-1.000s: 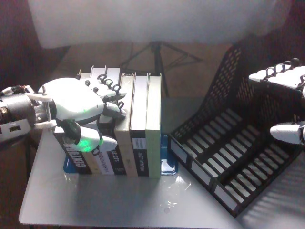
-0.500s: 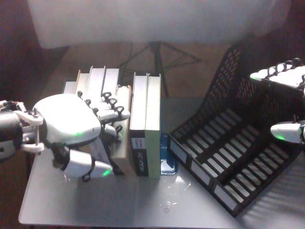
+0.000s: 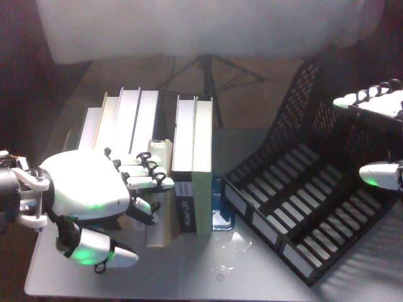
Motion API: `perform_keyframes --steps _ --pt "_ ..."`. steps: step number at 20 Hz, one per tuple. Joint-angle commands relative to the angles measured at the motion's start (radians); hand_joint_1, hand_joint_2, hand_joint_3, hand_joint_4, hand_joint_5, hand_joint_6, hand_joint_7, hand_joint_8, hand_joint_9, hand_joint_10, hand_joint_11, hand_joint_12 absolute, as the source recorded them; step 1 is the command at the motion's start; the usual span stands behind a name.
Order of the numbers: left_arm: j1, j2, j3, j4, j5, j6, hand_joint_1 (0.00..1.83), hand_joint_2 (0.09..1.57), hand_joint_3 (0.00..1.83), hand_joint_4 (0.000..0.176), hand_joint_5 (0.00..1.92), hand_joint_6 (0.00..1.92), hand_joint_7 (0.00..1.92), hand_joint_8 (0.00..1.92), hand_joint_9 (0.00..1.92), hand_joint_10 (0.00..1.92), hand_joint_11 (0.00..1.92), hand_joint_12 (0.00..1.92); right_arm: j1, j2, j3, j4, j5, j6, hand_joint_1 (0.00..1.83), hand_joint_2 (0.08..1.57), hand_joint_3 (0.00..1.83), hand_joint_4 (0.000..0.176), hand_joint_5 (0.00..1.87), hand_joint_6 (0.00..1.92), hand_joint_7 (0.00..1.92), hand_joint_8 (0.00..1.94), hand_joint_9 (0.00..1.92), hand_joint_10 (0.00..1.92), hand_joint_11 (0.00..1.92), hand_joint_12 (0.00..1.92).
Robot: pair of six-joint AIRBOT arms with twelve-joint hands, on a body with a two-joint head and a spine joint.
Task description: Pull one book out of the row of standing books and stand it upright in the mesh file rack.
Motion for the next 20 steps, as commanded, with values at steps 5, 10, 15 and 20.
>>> perform_keyframes --steps 5,10,15,20 --pt "0.050 0.026 -0.026 -0.007 -0.054 -0.023 0.08 1.30 0.01 0.000 0.65 0.00 0.02 0.00 0.00 0.00 0.00 0.00 -0.002 0.005 0.003 0.020 0.105 0.008 0.40 1.27 0.00 0.000 0.00 0.00 0.00 0.00 0.00 0.00 0.00 0.00" --pt "0.102 0.035 -0.053 -0.002 -0.084 -0.060 0.11 1.30 0.00 0.000 0.63 0.00 0.04 0.00 0.00 0.00 0.00 0.00 -0.005 0.005 0.003 0.025 0.103 0.008 0.42 1.28 0.00 0.000 0.00 0.00 0.00 0.00 0.00 0.00 0.00 0.00" --pt "0.116 0.042 -0.057 -0.021 -0.135 -0.088 0.08 1.33 0.01 0.000 0.58 0.00 0.02 0.00 0.00 0.00 0.00 0.00 -0.008 0.005 0.003 0.030 0.102 0.008 0.43 1.28 0.00 0.000 0.00 0.00 0.00 0.00 0.00 0.00 0.00 0.00" --pt "0.113 0.094 -0.084 -0.147 -0.267 -0.032 0.00 1.35 0.01 0.000 0.30 0.00 0.00 0.00 0.00 0.00 0.00 0.00 -0.010 0.007 0.002 0.031 0.105 0.008 0.45 1.28 0.00 0.000 0.00 0.00 0.00 0.00 0.00 0.00 0.00 0.00"
